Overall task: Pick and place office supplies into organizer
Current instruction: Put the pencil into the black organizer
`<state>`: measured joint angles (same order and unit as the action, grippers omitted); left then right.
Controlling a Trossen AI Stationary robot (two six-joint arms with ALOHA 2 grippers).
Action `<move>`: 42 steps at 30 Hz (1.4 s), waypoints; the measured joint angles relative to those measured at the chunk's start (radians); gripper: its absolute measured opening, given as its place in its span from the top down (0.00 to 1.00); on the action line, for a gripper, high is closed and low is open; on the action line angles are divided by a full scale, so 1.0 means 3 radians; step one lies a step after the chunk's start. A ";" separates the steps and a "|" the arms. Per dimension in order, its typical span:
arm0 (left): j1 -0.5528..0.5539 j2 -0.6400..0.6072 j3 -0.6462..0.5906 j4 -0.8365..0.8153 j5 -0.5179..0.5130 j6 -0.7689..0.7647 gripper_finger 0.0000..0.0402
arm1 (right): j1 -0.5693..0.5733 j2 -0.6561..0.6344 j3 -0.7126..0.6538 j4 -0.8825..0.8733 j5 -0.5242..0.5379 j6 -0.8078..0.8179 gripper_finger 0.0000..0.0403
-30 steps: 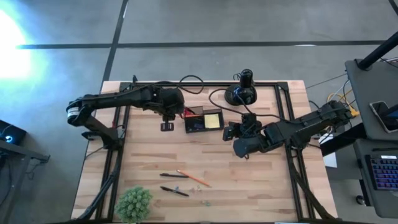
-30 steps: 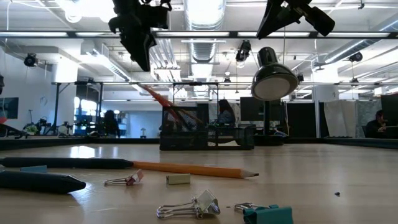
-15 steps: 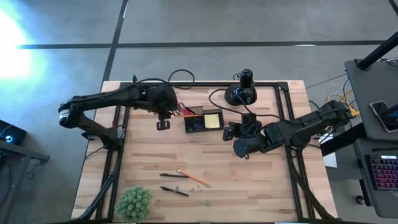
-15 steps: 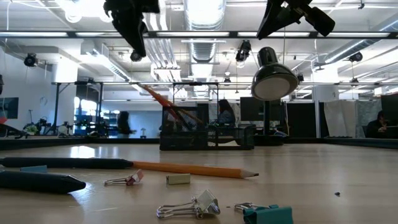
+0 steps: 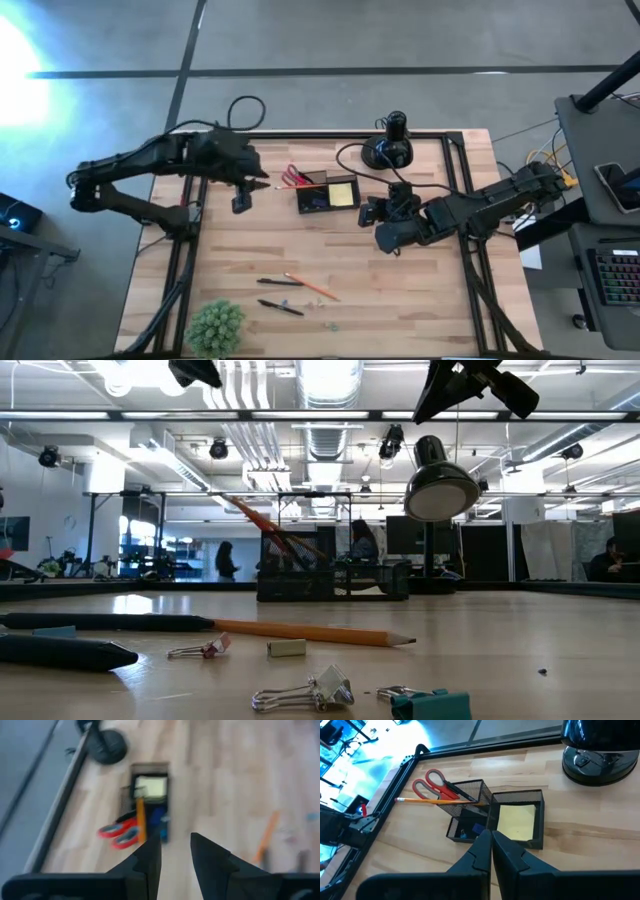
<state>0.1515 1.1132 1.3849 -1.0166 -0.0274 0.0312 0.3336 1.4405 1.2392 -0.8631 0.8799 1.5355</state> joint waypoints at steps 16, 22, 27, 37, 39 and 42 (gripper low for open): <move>-0.0785 -0.0500 -0.1028 0.0581 0.0425 -0.1207 0.77 | 0.0298 0.0392 -0.0007 0.0111 -0.0527 0.0145 0.98; -0.1239 -0.0474 -0.1340 0.0726 0.0432 -0.1693 0.77 | 0.0413 0.0677 -0.0009 0.0291 -0.1138 0.0053 0.98; -0.1742 -0.0295 -0.1531 0.1149 0.0434 -0.1712 0.78 | 0.0562 0.0807 -0.0008 0.0296 -0.1235 0.0104 0.98; -0.2207 0.0513 -0.1542 0.1323 0.0299 -0.1203 0.78 | 0.0636 0.0842 -0.0011 0.0316 -0.1417 0.0124 0.98; -0.2208 0.0663 -0.1542 0.1419 0.0319 -0.1191 0.78 | 0.0640 0.0842 -0.0012 0.0428 -0.1581 0.0069 0.98; -0.2221 0.0828 -0.1536 0.1507 0.0361 -0.1183 0.78 | 0.0693 0.0906 -0.0013 0.0899 -0.1908 -0.0297 0.98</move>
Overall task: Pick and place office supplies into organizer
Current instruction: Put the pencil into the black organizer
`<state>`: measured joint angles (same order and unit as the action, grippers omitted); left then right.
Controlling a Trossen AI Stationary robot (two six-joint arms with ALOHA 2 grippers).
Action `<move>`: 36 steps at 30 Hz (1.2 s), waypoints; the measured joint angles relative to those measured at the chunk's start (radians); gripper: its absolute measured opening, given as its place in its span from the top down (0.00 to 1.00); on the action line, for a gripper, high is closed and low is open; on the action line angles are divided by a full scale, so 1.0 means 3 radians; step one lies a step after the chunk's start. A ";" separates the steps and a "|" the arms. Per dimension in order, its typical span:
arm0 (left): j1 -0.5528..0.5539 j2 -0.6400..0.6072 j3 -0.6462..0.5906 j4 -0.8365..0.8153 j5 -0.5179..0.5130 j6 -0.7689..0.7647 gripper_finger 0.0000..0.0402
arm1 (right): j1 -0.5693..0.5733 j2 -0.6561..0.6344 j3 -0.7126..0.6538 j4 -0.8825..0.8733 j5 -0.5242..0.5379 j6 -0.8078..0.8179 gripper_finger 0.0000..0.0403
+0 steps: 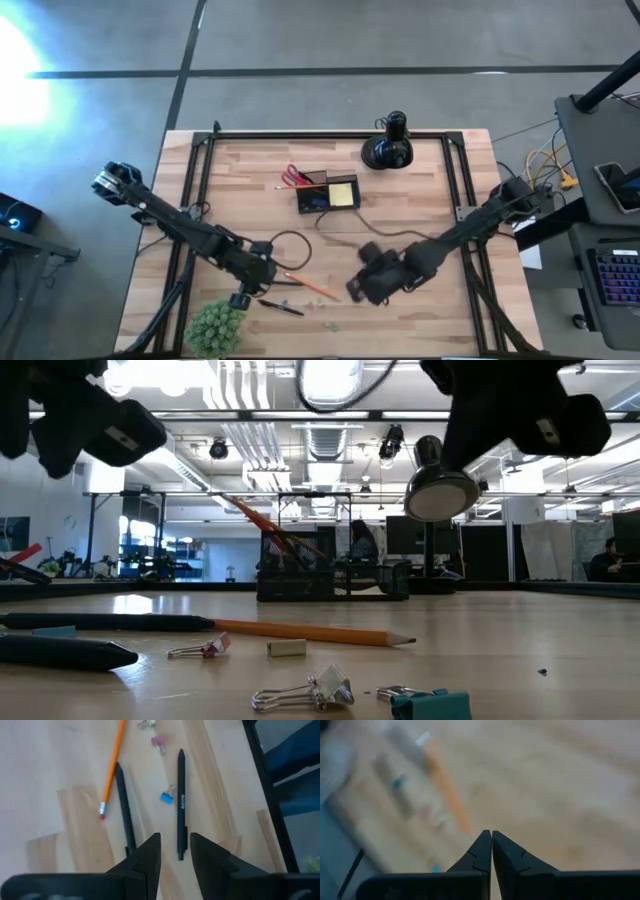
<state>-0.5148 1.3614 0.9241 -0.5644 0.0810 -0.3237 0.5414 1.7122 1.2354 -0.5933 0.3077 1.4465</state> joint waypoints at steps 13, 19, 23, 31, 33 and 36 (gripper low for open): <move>-0.0205 -0.0366 -0.0442 0.0023 -0.0284 -0.0040 0.78 | 0.0161 0.0764 0.0445 0.0732 -0.0037 -0.1169 0.91; -0.0215 -0.0951 -0.1001 0.0173 -0.0352 -0.0328 0.78 | 0.0127 0.1219 0.1011 -0.0053 -0.0026 -0.1520 0.74; -0.0212 -0.1334 -0.1265 0.0410 -0.0588 -0.0455 0.78 | 0.0137 0.1577 0.1346 -0.0621 0.0020 -0.1540 0.67; -0.0211 -0.1765 -0.1472 0.0547 -0.0676 -0.0471 0.78 | 0.0135 0.1820 0.1775 -0.0707 -0.0062 -0.1383 0.69; -0.0211 -0.1787 -0.1478 0.0552 -0.0700 -0.0457 0.78 | 0.0135 0.1820 0.1806 -0.0726 -0.0063 -0.1379 0.72; -0.0211 -0.1783 -0.1480 0.0597 -0.0740 -0.0374 0.78 | 0.0135 0.1820 0.1782 -0.0730 -0.0064 -0.1244 0.78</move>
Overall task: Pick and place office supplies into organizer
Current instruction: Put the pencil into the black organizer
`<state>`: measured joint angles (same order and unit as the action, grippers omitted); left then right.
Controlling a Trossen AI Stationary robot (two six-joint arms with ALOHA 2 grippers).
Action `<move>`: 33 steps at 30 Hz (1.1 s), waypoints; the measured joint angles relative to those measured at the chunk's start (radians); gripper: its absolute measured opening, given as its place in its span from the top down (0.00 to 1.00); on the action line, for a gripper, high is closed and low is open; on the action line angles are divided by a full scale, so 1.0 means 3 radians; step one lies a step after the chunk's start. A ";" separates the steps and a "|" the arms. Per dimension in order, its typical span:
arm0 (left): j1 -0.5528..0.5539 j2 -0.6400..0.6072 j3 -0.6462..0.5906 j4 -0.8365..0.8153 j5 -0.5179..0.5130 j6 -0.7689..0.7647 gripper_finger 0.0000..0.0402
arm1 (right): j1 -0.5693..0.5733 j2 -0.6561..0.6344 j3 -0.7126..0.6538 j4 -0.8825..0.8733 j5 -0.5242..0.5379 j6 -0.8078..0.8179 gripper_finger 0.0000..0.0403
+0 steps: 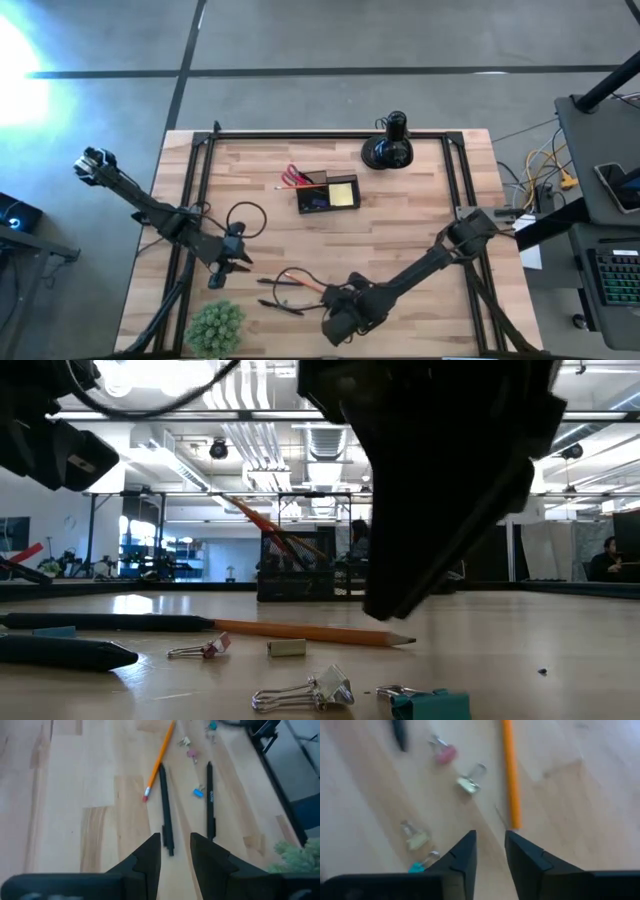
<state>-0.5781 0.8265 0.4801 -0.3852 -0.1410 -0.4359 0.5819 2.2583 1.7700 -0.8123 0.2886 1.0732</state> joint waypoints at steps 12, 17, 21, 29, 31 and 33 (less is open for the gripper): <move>0.0000 0.0293 0.0000 0.0066 -0.0014 -0.0186 0.78 | -0.0058 -0.0097 -0.0014 -0.0326 -0.0355 0.2451 0.98; 0.0001 0.0391 0.0000 0.0063 -0.0013 -0.0252 0.78 | -0.0020 -0.0084 -0.0033 0.0072 -0.0847 0.3381 0.98; 0.0001 0.0409 0.0000 0.0067 -0.0013 -0.0248 0.78 | -0.0027 -0.0082 -0.0029 0.0075 -0.0649 0.3653 0.98; 0.0001 0.0393 0.0000 0.0123 -0.0013 -0.0252 0.78 | -0.0201 -0.0075 -0.0042 -0.0170 -0.0458 0.3616 0.98; 0.0001 0.0393 0.0000 0.0125 -0.0013 -0.0252 0.78 | -0.0235 -0.0064 -0.0041 -0.0061 -0.0454 0.3545 0.98; 0.0001 0.0393 0.0000 0.0123 -0.0013 -0.0252 0.78 | -0.0251 -0.0062 -0.0042 -0.0067 -0.0433 0.3504 0.98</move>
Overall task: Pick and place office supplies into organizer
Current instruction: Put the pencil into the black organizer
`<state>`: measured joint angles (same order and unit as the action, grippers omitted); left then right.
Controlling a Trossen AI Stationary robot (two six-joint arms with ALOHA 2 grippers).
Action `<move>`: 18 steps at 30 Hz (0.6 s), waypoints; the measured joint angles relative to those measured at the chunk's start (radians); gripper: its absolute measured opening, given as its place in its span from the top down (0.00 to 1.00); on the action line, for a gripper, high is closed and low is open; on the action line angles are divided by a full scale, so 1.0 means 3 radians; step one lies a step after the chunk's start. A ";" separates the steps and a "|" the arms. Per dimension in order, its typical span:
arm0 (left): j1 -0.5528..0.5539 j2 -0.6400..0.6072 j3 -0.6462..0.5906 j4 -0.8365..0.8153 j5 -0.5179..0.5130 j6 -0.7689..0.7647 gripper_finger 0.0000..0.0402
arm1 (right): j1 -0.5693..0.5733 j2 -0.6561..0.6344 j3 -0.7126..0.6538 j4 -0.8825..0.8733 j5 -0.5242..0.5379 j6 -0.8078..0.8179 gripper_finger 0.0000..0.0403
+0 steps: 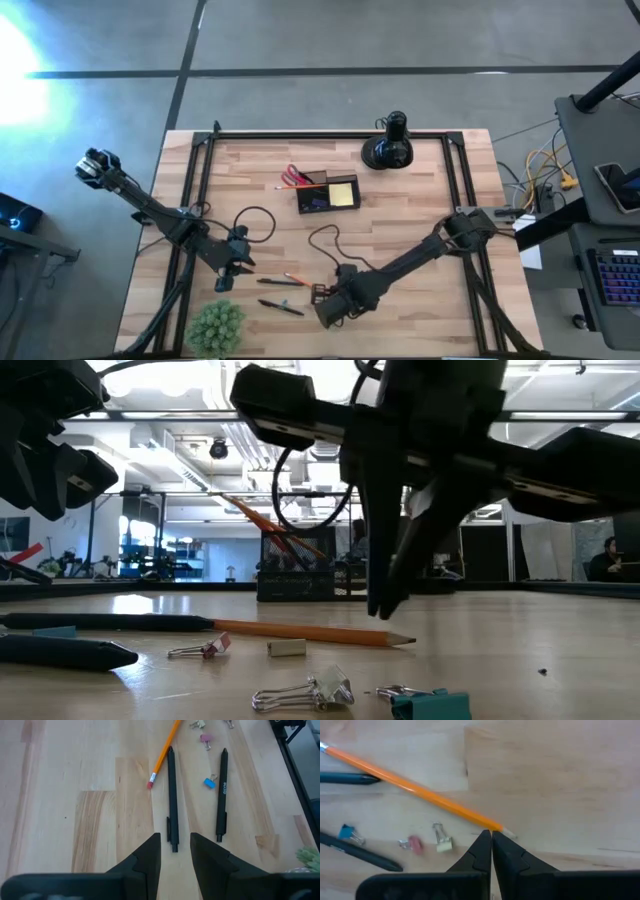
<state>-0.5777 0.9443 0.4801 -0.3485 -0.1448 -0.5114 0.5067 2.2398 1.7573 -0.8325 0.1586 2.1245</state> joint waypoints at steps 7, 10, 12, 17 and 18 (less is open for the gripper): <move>0.0000 0.0000 0.0000 -0.0001 0.0000 0.0004 0.78 | 0.0007 0.0001 -0.0033 -0.0015 -0.0039 -0.0033 0.98; 0.0000 -0.0001 0.0000 -0.0001 0.0000 0.0004 0.78 | 0.0004 0.0005 -0.0035 -0.0016 -0.0038 -0.0044 0.98; 0.0000 -0.0001 0.0000 -0.0001 0.0000 0.0006 0.78 | 0.0002 0.0010 -0.0049 -0.0015 -0.0036 -0.0067 0.98; 0.0000 -0.0001 -0.0004 -0.0001 0.0000 0.0007 0.78 | -0.0004 0.0013 -0.0130 0.0064 -0.0027 -0.0076 0.98; 0.0000 -0.0001 -0.0005 -0.0003 0.0000 0.0005 0.78 | -0.0004 0.0010 -0.0151 0.0088 -0.0024 -0.0076 0.98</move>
<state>-0.5777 0.9440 0.4787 -0.3492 -0.1448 -0.5098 0.5056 2.2430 1.7121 -0.8062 0.1513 2.1017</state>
